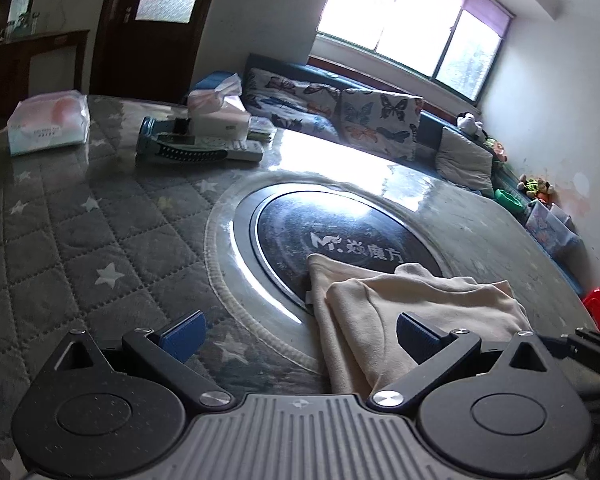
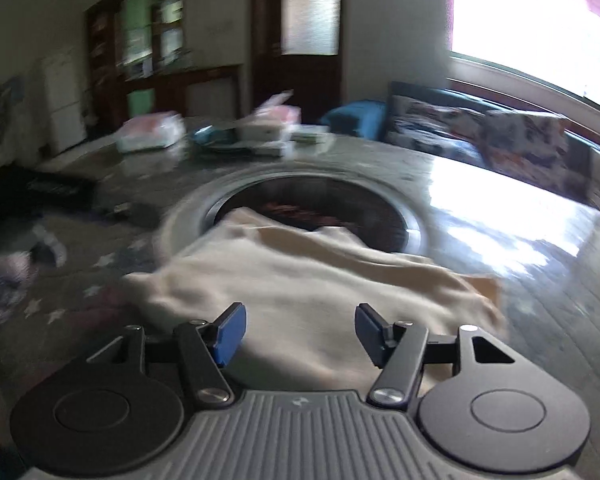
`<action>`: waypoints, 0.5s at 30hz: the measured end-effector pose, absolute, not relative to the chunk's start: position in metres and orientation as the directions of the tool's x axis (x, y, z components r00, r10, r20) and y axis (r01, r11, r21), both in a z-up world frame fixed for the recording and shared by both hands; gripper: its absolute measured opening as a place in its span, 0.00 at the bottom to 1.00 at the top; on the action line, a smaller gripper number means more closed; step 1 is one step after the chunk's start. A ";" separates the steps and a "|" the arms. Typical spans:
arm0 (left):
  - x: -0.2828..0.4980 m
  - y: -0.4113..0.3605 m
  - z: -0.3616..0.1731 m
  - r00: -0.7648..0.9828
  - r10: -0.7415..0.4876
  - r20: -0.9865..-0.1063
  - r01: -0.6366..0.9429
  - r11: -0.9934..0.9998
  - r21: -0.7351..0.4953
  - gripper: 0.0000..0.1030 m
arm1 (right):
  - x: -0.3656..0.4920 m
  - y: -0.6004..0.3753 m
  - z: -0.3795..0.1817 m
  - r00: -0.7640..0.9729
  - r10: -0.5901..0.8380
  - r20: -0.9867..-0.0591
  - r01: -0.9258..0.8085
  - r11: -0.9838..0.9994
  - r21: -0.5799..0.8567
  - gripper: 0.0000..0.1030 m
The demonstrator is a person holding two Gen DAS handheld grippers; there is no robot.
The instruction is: Fold clothes
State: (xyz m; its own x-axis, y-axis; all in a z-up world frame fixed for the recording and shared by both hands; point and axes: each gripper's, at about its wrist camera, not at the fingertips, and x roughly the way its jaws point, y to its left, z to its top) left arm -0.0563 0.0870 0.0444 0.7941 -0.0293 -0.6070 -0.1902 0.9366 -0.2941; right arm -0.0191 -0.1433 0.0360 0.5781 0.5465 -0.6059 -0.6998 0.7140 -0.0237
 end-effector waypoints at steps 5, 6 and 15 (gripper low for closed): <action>-0.055 0.090 0.040 0.777 -0.013 -0.630 -0.221 0.930 -0.292 1.00 | -0.037 -0.103 0.033 0.517 0.584 -0.625 -0.793 0.601 -0.094 0.60; -0.054 0.090 0.040 0.774 -0.013 -0.633 -0.224 0.929 -0.293 1.00 | -0.041 -0.095 0.032 0.507 0.590 -0.628 -0.810 0.575 -0.113 0.61; -0.050 0.100 0.037 0.753 -0.065 -0.655 -0.263 0.882 -0.390 1.00 | -0.071 -0.040 0.021 0.479 0.587 -0.653 -0.871 0.411 -0.268 0.55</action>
